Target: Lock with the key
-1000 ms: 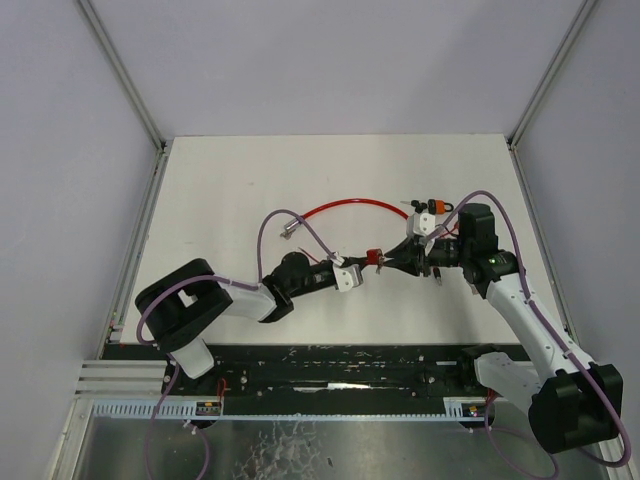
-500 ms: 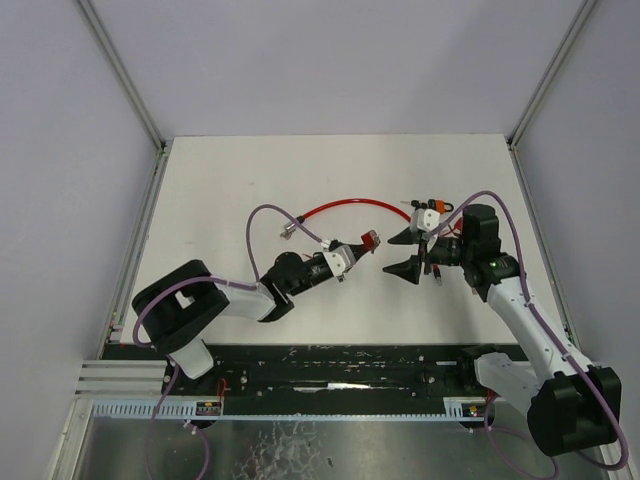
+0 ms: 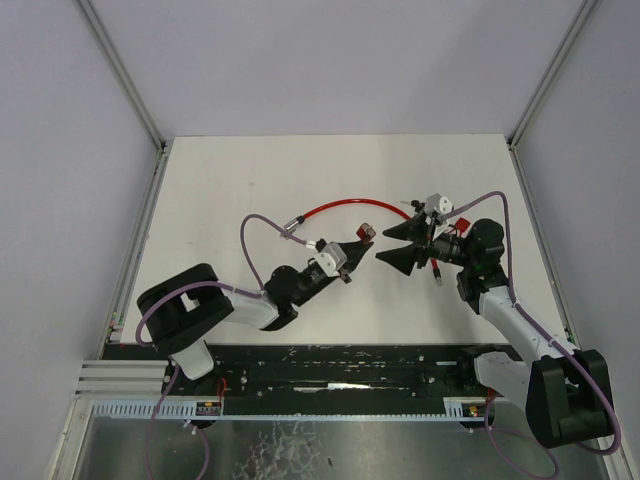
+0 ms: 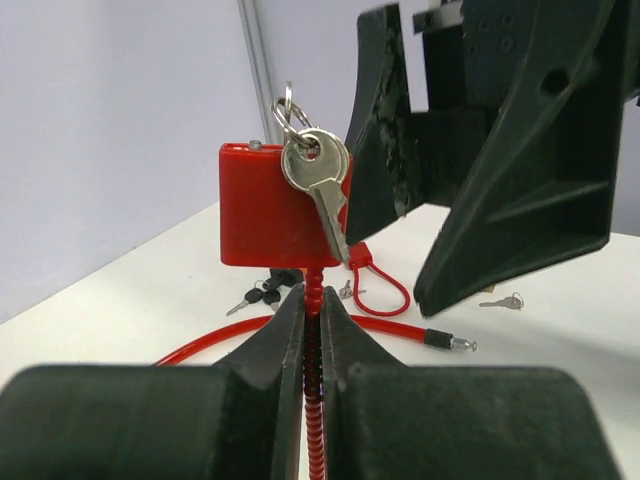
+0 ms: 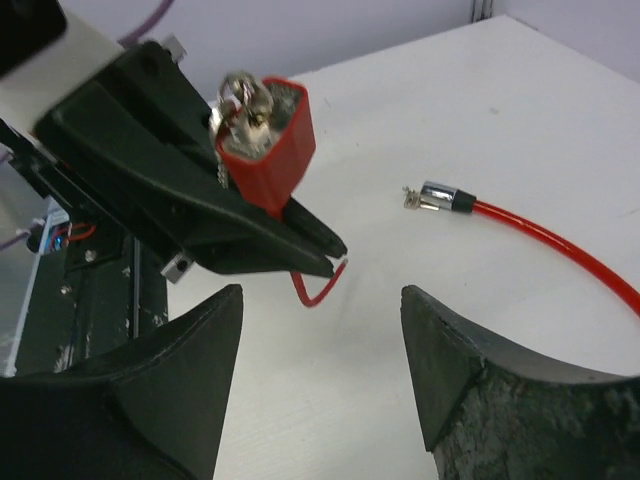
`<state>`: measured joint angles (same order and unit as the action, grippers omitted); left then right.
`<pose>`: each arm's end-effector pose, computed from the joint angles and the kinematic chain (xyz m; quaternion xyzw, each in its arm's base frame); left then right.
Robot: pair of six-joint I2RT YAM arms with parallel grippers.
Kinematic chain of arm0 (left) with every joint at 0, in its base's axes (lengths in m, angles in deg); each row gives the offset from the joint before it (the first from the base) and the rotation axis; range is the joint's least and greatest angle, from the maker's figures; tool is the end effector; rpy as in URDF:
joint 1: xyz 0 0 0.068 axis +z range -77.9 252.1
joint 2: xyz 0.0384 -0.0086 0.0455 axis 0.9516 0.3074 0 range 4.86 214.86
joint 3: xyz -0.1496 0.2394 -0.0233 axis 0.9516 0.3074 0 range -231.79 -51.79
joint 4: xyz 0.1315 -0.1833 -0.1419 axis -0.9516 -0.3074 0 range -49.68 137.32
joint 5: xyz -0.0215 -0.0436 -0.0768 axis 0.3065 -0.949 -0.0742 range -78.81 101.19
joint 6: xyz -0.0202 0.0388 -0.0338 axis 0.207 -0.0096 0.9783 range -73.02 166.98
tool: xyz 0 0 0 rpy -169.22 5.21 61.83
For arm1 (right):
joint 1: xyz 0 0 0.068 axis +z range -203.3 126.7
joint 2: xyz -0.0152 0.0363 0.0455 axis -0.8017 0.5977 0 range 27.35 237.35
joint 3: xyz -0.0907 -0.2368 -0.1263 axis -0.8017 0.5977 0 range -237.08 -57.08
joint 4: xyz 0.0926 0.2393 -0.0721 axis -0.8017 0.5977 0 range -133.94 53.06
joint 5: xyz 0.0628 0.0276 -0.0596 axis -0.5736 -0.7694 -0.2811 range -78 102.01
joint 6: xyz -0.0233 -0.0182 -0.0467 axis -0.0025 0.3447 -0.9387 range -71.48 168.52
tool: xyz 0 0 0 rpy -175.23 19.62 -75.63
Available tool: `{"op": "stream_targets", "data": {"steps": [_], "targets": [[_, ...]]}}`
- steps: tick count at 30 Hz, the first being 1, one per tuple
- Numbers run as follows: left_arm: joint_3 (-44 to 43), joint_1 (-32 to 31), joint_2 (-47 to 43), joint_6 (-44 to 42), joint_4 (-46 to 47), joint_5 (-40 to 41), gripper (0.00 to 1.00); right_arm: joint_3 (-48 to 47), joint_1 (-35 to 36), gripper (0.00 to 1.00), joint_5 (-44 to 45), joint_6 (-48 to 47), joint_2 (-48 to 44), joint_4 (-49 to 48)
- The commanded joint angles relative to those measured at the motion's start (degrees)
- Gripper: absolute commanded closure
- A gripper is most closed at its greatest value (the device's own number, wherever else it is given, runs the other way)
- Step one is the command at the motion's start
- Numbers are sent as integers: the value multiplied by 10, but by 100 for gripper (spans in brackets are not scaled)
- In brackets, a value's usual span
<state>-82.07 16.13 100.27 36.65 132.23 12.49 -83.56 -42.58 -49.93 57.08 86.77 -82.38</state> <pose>0.1746 -0.2570 0.2229 0.3067 0.4866 -0.3112 0.7565 0.2043 0.0724 0.2730 -0.3916 0.5693 0.4473 0.5678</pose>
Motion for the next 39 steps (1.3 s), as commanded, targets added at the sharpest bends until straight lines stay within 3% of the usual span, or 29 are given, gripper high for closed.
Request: {"op": "stream_targets", "data": {"steps": [1, 16, 29, 34, 39], "targets": [[-22, -12, 13, 17, 65, 51, 100, -12, -4, 31, 18, 142, -3, -144], [-61, -66, 53, -27, 69, 159, 100, -30, -4, 52, 45, 184, -3, -110], [-89, -86, 80, -88, 71, 220, 100, -37, 1, 51, -2, 198, -6, -151], [-89, -88, 70, -91, 72, 217, 100, -65, 2, 59, 12, 145, -12, -71], [-94, -91, 68, -96, 72, 219, 100, -72, 1, 65, 14, 136, -16, -61]]}}
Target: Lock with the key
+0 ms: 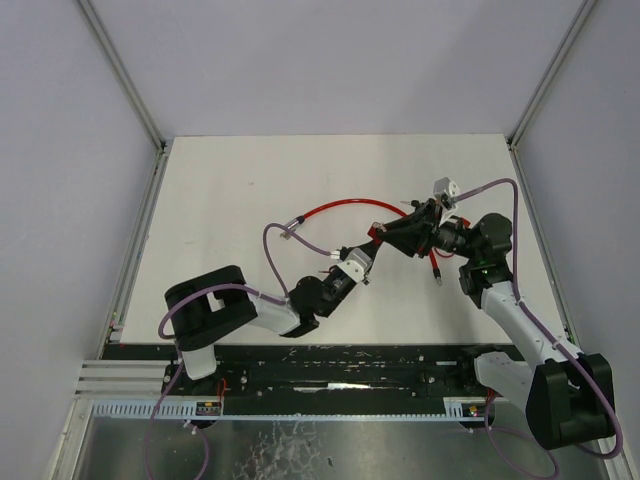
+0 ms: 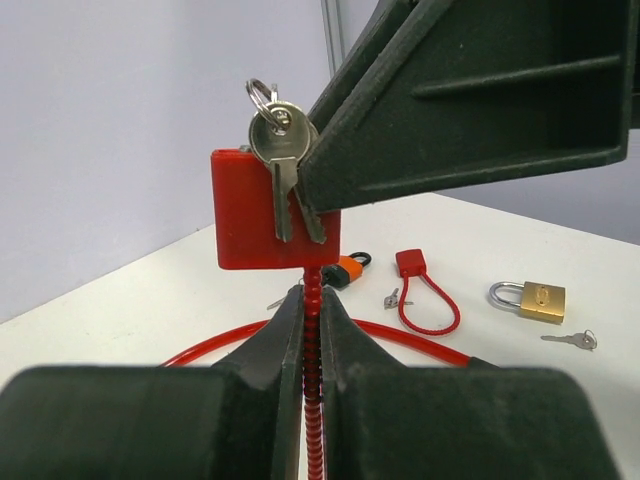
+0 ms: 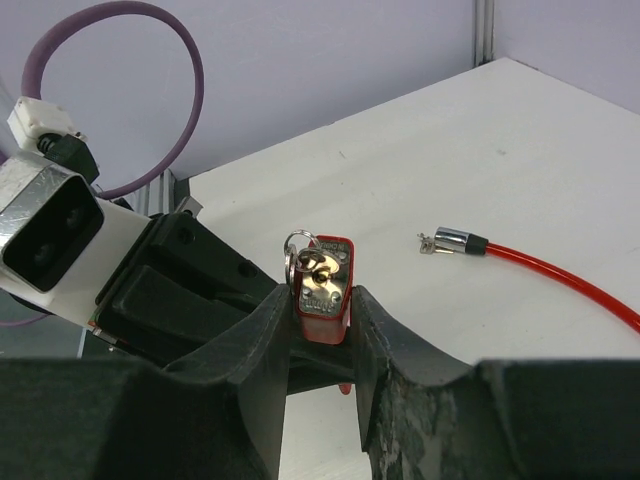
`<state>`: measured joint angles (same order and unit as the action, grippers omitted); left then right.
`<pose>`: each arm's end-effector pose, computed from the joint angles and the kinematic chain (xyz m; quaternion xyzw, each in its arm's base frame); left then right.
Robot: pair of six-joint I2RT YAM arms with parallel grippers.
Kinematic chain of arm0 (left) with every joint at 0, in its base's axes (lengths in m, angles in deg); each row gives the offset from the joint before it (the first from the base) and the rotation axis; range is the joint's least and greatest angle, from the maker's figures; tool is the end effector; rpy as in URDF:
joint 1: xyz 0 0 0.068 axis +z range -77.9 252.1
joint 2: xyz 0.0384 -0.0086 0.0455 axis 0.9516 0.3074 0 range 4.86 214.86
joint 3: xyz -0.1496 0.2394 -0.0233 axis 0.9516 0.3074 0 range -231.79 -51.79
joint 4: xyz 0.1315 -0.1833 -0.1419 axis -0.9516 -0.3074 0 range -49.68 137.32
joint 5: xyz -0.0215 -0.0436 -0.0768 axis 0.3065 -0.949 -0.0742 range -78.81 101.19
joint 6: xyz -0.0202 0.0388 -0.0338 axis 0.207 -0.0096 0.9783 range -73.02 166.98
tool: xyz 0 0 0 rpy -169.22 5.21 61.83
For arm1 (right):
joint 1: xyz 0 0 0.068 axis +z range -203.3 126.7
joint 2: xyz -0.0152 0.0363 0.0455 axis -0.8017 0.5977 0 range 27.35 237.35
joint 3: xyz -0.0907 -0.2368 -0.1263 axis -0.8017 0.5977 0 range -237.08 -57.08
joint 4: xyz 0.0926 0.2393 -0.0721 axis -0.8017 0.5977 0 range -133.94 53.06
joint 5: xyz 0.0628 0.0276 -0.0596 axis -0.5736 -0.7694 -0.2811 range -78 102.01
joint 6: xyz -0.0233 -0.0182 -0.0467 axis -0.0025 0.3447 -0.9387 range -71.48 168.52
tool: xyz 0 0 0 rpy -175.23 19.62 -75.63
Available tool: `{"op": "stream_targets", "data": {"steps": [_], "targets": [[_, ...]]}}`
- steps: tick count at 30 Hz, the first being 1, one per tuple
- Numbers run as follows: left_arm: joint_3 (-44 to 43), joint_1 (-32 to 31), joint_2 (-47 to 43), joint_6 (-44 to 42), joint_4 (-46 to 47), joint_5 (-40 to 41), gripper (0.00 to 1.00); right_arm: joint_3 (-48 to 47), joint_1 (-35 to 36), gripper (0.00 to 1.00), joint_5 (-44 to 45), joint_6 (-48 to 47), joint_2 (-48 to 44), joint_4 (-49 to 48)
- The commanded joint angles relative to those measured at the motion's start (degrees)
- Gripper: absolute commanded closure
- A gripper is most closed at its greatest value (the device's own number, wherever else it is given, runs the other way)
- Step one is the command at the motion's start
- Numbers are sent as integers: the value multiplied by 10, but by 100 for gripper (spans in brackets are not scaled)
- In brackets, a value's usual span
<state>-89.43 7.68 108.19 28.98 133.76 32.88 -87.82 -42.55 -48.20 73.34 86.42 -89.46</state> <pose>0.1607 -0.3034 0.2160 0.2512 0.5219 -0.2202 0.7849 0.2063 0.0724 0.3105 -0.3377 0.5591 0.4961 0.5721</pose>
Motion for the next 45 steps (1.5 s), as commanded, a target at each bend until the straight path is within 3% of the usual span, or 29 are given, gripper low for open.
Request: {"op": "stream_targets", "data": {"steps": [1, 4, 8, 10, 13, 16, 20, 24, 29, 35, 45], "targets": [[-21, -8, -13, -21, 57, 16, 100, -35, 1, 65, -2, -39, -13, 27], [-21, -8, -21, -26, 58, 21, 100, -51, 1, 59, 1, -81, -14, 96], [-23, -9, -28, -35, 58, 28, 100, -44, 4, 47, -49, -65, -12, 58], [-24, -7, -36, -43, 58, 35, 100, -41, 4, 45, -65, -51, -16, 36], [-32, -7, -49, -63, 59, 40, 100, -71, 5, 45, -81, -76, -25, 87], [-53, -6, -68, -102, 60, 35, 100, -153, 4, 42, -114, -167, -33, 244], [-90, -1, -101, -142, 61, -6, 100, -343, 1, 34, -96, -428, -29, 620], [-131, 4, -124, -183, 61, -85, 100, -453, 0, 33, -58, -482, -22, 737], [-170, 3, -130, -224, 62, -133, 100, -510, 1, 33, -73, -461, -14, 738], [-173, 8, -121, -200, 63, -156, 100, -507, 7, 36, -62, -413, 4, 672], [-169, 8, -111, -175, 63, -130, 100, -522, 18, 41, -56, -364, 25, 621]]}}
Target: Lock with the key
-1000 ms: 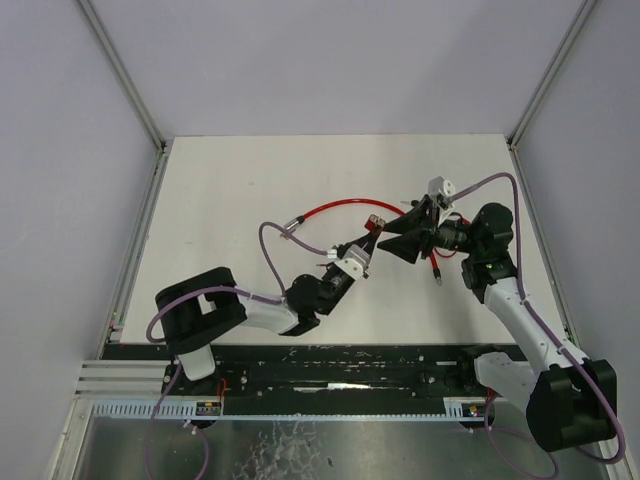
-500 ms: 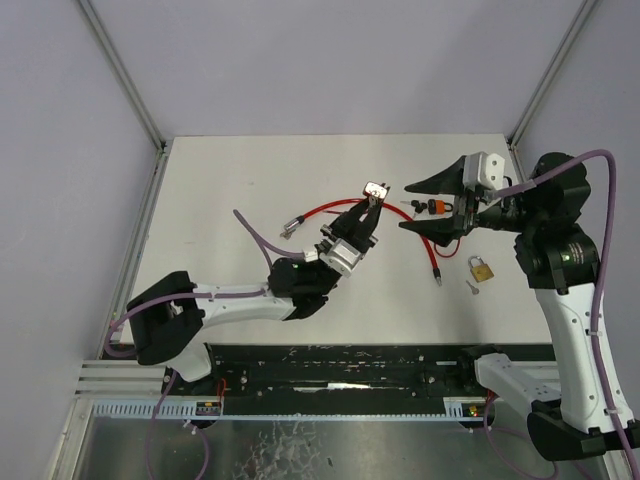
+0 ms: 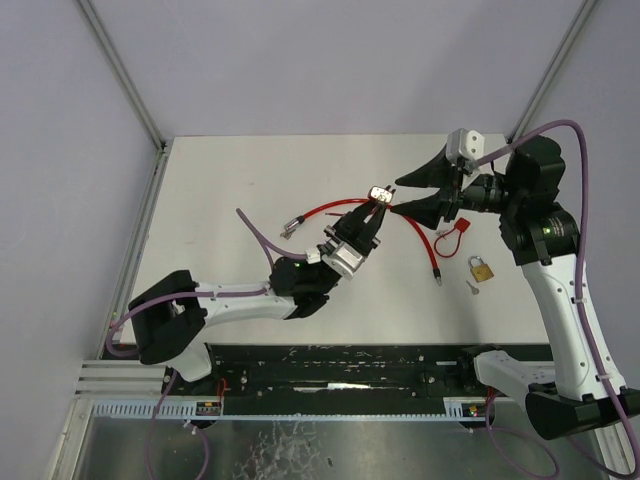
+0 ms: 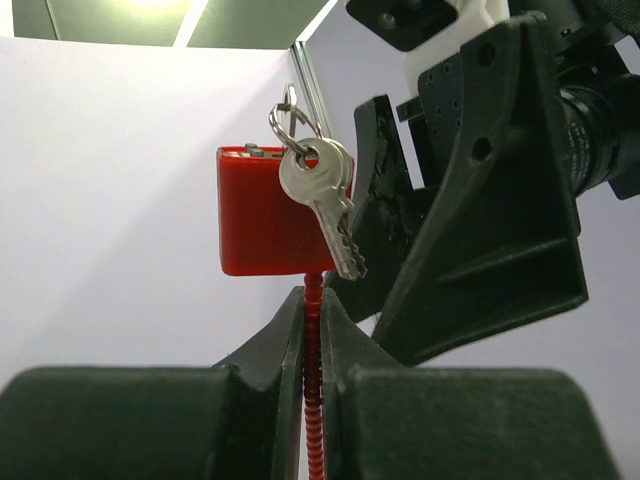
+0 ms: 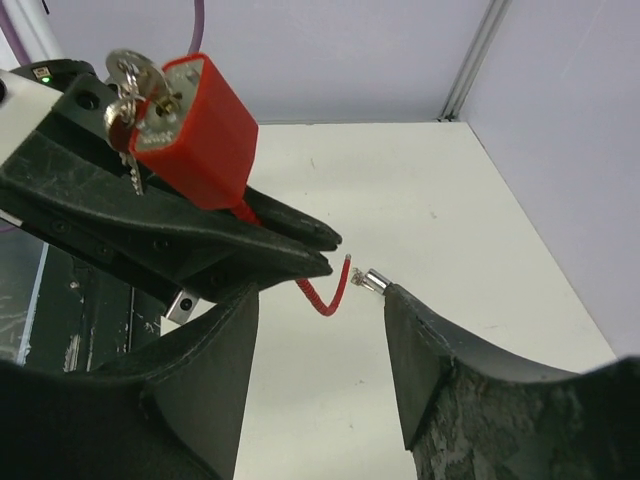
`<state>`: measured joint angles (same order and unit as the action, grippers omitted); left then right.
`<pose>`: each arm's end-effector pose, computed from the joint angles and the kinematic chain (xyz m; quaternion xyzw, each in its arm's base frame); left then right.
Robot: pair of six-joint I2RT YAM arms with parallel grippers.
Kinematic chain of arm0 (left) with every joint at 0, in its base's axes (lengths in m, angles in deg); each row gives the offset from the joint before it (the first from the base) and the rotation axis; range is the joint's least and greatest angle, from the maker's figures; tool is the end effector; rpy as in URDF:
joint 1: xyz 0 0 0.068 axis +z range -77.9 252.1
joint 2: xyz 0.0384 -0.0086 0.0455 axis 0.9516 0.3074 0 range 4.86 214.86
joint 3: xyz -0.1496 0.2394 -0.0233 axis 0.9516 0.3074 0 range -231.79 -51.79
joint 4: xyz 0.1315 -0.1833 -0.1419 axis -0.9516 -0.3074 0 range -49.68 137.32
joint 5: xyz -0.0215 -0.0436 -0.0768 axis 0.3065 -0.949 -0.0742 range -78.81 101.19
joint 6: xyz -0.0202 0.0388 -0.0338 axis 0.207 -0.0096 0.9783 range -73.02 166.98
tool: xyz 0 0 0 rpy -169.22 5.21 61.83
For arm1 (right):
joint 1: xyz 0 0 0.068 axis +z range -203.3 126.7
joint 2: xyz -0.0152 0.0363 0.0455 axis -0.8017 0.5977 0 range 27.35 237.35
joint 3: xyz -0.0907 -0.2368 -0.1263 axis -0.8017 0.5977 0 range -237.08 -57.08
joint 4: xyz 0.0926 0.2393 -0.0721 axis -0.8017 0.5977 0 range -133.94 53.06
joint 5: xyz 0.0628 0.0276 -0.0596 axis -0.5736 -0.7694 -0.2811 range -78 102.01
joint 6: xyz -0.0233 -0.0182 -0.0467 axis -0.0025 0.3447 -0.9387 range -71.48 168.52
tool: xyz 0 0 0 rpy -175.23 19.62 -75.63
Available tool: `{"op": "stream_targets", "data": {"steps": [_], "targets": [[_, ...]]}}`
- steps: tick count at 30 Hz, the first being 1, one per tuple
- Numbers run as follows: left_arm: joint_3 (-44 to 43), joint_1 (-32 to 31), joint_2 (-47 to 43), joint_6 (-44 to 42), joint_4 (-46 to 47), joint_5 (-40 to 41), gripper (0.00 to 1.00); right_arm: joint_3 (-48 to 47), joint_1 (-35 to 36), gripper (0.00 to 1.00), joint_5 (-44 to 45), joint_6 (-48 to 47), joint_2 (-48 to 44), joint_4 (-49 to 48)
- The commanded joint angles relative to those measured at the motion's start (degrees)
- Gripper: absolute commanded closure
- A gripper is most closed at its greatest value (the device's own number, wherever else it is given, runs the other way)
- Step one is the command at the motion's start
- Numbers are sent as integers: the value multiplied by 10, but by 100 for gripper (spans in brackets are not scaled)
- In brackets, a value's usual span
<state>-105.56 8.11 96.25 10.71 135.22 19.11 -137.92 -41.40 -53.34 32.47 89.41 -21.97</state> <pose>0.1506 -0.2967 0.3685 0.2185 0.2672 -0.2019 0.9166 0.1872 0.0744 0.4887 -0.5076 0.5039 0.3710 0.5922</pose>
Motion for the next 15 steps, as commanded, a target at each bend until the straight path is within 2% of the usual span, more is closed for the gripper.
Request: {"op": "stream_targets", "data": {"steps": [1, 15], "targets": [[-7, 3, 9, 8, 48, 11, 100, -22, 6, 42, -6, 51, -7, -57], [-17, 3, 29, 23, 48, 46, 100, -24, 6, 43, -36, 87, -22, -74]]}}
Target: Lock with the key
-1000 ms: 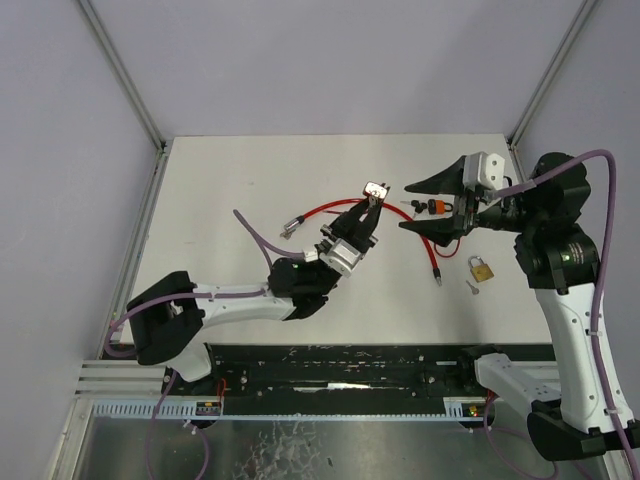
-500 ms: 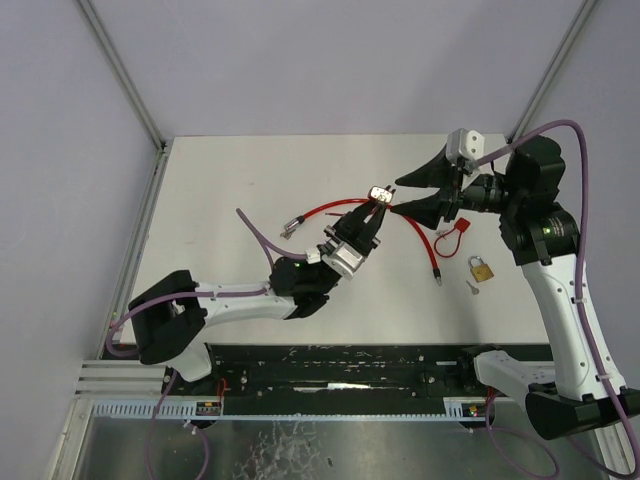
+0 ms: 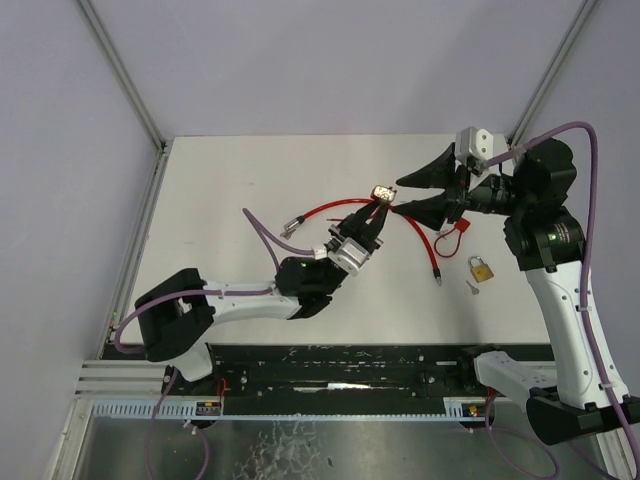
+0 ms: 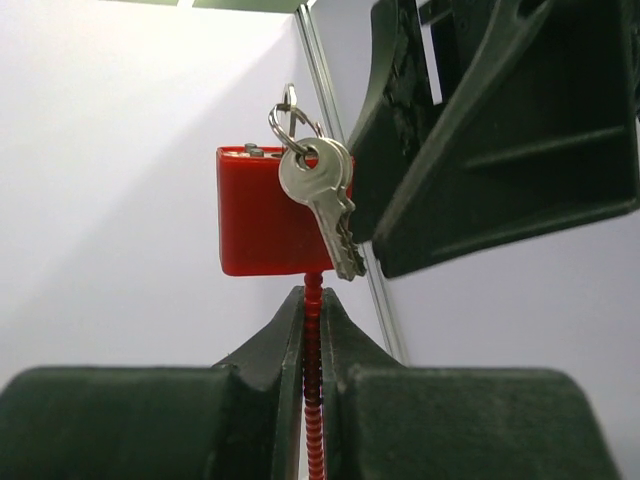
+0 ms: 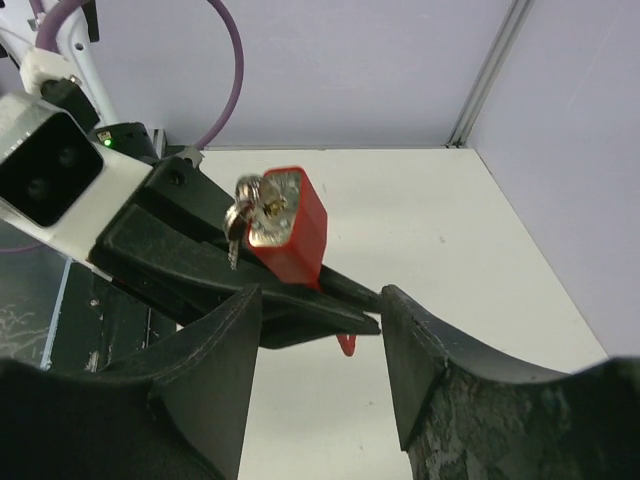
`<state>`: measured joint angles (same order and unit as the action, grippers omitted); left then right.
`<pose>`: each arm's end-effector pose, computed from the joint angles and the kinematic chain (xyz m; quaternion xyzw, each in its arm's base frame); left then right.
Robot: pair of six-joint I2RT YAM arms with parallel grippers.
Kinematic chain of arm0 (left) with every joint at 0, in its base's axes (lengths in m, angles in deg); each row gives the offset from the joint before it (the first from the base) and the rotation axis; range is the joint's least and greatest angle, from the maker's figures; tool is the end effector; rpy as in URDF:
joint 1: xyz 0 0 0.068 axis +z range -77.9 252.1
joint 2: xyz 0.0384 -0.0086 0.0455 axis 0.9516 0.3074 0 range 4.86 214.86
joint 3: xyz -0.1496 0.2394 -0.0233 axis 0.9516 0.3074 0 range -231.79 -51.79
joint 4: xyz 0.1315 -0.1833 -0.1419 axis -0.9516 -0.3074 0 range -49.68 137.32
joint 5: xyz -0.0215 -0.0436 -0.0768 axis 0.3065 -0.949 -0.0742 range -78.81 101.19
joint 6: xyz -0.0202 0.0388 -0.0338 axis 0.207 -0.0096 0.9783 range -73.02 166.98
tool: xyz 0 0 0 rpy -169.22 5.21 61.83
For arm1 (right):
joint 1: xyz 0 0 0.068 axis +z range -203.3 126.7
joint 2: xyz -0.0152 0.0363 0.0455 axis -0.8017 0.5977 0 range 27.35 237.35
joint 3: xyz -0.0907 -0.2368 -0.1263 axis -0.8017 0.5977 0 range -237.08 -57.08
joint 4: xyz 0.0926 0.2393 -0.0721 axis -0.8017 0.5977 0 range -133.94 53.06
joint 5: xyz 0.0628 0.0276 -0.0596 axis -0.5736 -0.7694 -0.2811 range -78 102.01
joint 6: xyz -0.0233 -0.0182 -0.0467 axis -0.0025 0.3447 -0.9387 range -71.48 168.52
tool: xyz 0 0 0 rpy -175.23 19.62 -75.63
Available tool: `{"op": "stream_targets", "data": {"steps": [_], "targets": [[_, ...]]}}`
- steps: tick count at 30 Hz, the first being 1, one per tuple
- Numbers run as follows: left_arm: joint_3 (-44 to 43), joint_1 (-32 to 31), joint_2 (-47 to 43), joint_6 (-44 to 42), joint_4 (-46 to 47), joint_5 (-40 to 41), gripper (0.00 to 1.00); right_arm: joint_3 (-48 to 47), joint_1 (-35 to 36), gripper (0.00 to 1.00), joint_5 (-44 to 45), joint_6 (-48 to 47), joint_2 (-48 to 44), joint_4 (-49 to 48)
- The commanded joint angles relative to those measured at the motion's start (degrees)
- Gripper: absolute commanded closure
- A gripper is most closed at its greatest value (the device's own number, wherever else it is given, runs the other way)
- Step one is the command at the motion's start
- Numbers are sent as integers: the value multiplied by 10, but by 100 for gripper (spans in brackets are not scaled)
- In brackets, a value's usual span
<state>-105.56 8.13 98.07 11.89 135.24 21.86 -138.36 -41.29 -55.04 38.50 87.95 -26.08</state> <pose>0.1557 -0.3028 0.3582 0.2121 0.2953 -0.2002 0.9098 0.1754 0.0727 0.5018 -0.5024 0.4878 0.3912 0.5971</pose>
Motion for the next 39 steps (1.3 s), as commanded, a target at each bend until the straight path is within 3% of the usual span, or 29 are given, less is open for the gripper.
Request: {"op": "stream_targets", "data": {"steps": [1, 15, 32, 39], "targets": [[-19, 3, 14, 12, 47, 19, 100, -20, 5, 43, -18, 28, -8, -33], [-18, 2, 17, 40, 46, 20, 100, 16, 5, 48, 22, 41, -13, -63], [-47, -15, 55, 47, 45, 17, 100, 66, 5, 53, -8, 138, -10, -184], [-59, -26, 69, 39, 45, 12, 100, 72, 5, 56, -8, 141, -11, -187]]}}
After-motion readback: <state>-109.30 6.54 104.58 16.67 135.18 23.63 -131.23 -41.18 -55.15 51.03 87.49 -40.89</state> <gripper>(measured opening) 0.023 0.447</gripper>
